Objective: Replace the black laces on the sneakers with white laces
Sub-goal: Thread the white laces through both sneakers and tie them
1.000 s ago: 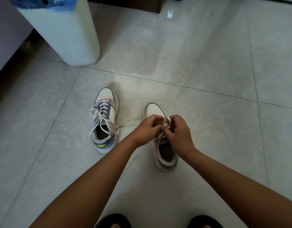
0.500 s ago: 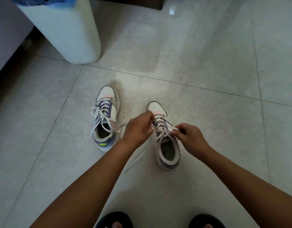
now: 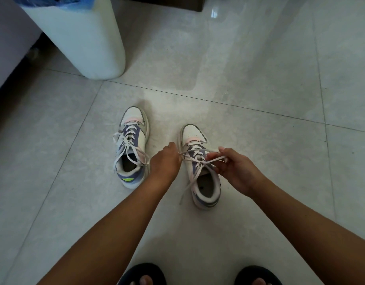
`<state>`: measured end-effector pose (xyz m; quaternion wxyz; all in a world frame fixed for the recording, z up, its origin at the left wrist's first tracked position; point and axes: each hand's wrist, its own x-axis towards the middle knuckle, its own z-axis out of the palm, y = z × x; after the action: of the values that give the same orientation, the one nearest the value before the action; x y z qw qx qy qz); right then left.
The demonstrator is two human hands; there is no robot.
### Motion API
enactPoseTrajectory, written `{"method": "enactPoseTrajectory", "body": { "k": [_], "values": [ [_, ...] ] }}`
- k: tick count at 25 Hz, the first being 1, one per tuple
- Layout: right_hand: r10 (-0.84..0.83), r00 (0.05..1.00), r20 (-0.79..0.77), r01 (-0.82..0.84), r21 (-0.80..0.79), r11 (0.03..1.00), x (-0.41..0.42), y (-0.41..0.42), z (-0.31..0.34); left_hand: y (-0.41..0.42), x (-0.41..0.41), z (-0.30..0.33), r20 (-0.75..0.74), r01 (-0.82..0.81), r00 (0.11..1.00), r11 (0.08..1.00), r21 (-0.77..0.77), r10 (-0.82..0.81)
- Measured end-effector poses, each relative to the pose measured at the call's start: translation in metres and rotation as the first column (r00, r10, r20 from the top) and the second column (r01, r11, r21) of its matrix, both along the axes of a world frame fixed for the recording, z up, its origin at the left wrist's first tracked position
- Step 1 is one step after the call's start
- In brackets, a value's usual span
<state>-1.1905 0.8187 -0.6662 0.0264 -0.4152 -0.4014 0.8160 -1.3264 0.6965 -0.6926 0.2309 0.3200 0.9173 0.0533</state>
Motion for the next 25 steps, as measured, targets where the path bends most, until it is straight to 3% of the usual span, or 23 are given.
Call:
{"method": "enactPoseTrajectory", "body": {
  "k": [4, 5, 7, 8, 11, 15, 17, 21, 23, 25],
  "values": [
    [-0.078, 0.997, -0.019, 0.075, -0.136, 0.988, 0.001, 0.002, -0.007, 0.007, -0.003, -0.003, 0.358, -0.233, 0.907, 0.972, -0.009, 0.221],
    [-0.087, 0.996, -0.007, 0.085, -0.142, 0.986, 0.001, 0.002, -0.008, 0.008, -0.008, -0.004, 0.35, -0.184, 0.919, 0.982, -0.032, 0.183],
    [-0.124, 0.991, 0.042, 0.128, -0.133, 0.983, 0.0, 0.001, -0.009, 0.003, -0.014, -0.008, 0.085, -0.018, 0.996, 0.989, -0.144, 0.03],
    [-0.138, 0.989, 0.057, 0.144, -0.129, 0.981, -0.001, 0.001, -0.01, -0.001, -0.016, -0.01, -0.041, 0.038, 0.998, 0.986, -0.162, -0.045],
    [-0.152, 0.985, 0.08, 0.161, -0.131, 0.978, -0.004, -0.001, -0.008, -0.003, -0.018, -0.017, -0.228, 0.145, 0.958, 0.978, -0.149, -0.177],
    [-0.158, 0.984, 0.084, 0.17, -0.163, 0.972, -0.001, 0.0, -0.01, 0.001, -0.025, -0.027, -0.272, 0.109, 0.948, 0.973, -0.203, -0.163],
    [-0.174, 0.981, 0.092, 0.189, -0.196, 0.962, 0.003, 0.001, -0.011, 0.003, -0.031, -0.025, -0.289, 0.096, 0.936, 0.938, -0.332, -0.198],
    [-0.182, 0.974, 0.139, 0.207, -0.194, 0.959, 0.004, 0.003, -0.012, 0.002, -0.033, -0.02, -0.254, 0.216, 0.892, 0.847, -0.486, -0.374],
    [-0.069, 0.983, 0.169, 0.08, -0.06, 0.995, -0.003, 0.003, -0.008, 0.003, -0.03, -0.015, -0.327, 0.206, 0.889, 0.917, -0.342, -0.321],
    [0.152, 0.956, 0.25, -0.204, 0.2, 0.958, -0.01, 0.003, -0.001, 0.006, -0.029, 0.001, -0.481, 0.113, 0.874, 0.992, 0.047, -0.077]
  ]
}}
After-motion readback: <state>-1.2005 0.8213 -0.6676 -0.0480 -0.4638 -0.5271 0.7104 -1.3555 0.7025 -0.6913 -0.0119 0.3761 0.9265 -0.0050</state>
